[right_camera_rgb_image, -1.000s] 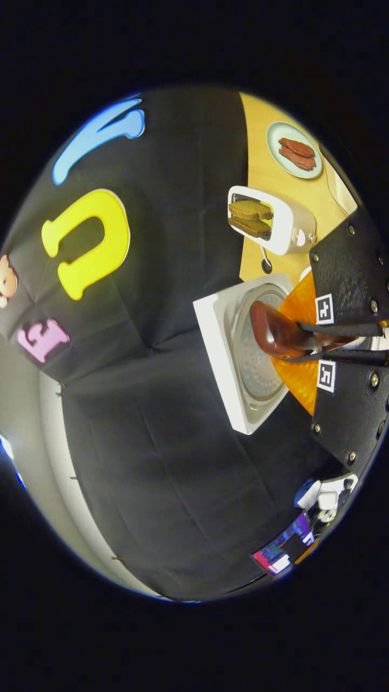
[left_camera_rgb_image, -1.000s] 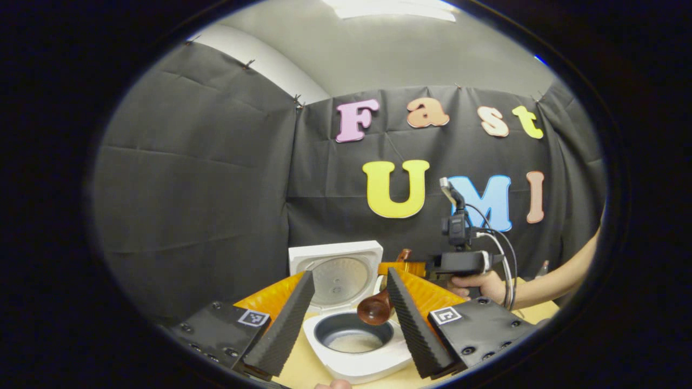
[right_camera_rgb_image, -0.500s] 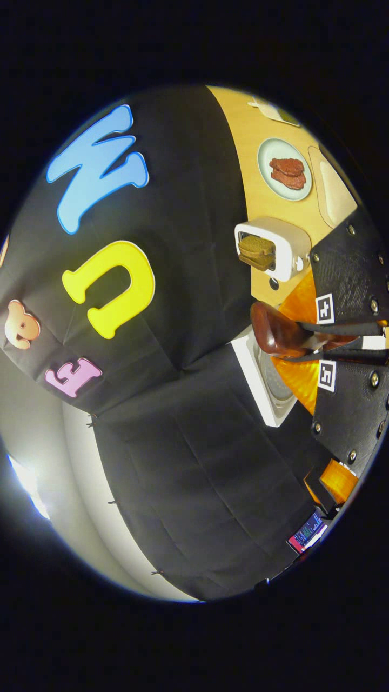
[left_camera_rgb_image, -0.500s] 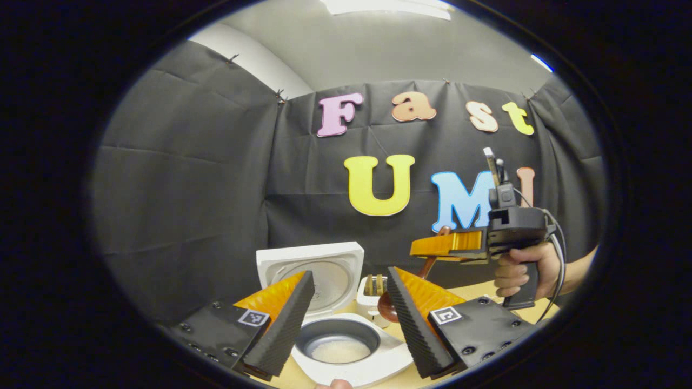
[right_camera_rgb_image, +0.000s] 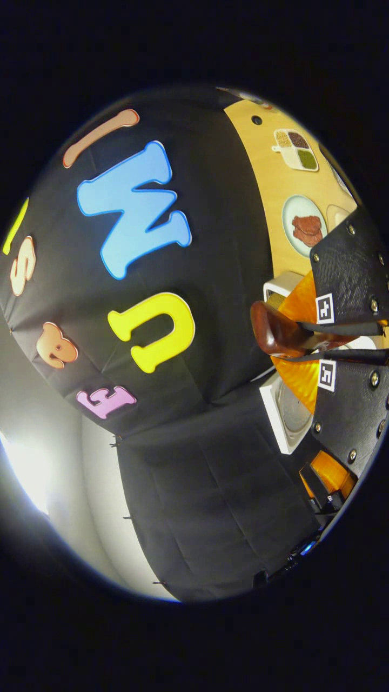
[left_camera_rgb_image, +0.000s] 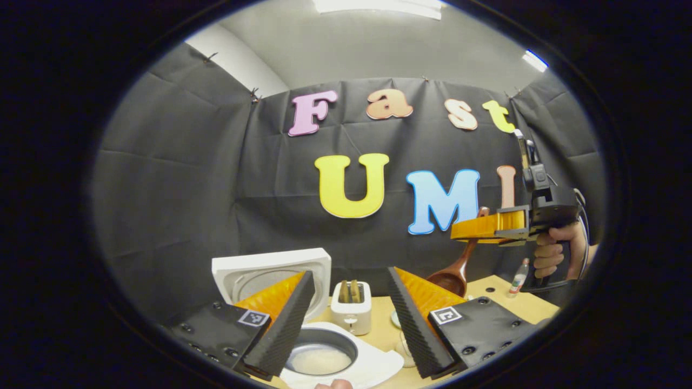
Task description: Close the left gripper, press the button to open the rice cooker; take a wooden spoon from the chopstick holder with the right hand, scoop a spoonful of rice and pour it into the rice cooker, then put the wooden spoon back into the chopstick holder.
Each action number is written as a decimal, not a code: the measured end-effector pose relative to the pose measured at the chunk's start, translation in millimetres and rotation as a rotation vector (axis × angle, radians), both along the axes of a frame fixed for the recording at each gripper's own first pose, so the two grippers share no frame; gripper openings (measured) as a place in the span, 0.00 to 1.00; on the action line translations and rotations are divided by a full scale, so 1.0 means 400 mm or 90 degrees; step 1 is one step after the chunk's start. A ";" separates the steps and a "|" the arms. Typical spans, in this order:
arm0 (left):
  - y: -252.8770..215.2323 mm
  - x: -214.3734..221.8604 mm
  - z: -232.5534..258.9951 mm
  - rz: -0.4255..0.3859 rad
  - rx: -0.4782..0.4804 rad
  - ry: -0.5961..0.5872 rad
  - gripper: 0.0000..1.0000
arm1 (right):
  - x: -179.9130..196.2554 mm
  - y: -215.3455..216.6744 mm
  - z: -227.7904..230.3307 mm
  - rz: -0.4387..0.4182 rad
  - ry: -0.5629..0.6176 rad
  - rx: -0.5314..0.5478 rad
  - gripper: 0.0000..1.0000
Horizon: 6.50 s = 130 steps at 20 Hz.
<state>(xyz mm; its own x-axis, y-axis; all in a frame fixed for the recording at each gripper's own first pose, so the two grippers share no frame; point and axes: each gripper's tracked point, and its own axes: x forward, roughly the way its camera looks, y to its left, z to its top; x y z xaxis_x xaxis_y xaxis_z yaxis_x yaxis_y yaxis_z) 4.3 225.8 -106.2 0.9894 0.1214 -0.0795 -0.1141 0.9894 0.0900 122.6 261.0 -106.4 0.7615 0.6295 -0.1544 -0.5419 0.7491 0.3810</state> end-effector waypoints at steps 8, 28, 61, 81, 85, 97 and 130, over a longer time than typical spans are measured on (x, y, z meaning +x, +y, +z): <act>-0.096 0.075 -0.024 -0.041 0.004 0.003 0.97 | 0.062 -0.266 -0.055 -0.131 0.006 -0.037 0.10; -0.207 0.082 0.022 -0.058 0.014 -0.020 0.97 | 0.059 -0.650 -0.332 -0.338 0.113 -0.095 0.10; -0.215 0.033 0.046 -0.024 0.037 -0.019 0.97 | 0.071 -0.708 -0.669 -0.374 0.188 -0.167 0.59; 0.168 0.221 0.126 0.101 -0.047 -0.011 0.97 | 0.031 -0.576 -0.147 -0.311 -0.050 -0.120 0.99; 0.309 0.291 0.126 0.147 -0.021 0.008 0.94 | 0.020 -0.568 -0.158 -0.305 -0.036 -0.116 0.99; 0.530 0.433 -0.024 0.228 -0.067 0.092 0.96 | 0.038 -0.581 -0.161 -0.313 -0.019 -0.105 0.99; 0.224 0.108 -0.272 0.296 0.031 0.039 1.00 | 0.038 -0.330 0.046 -0.219 -0.110 -0.135 0.99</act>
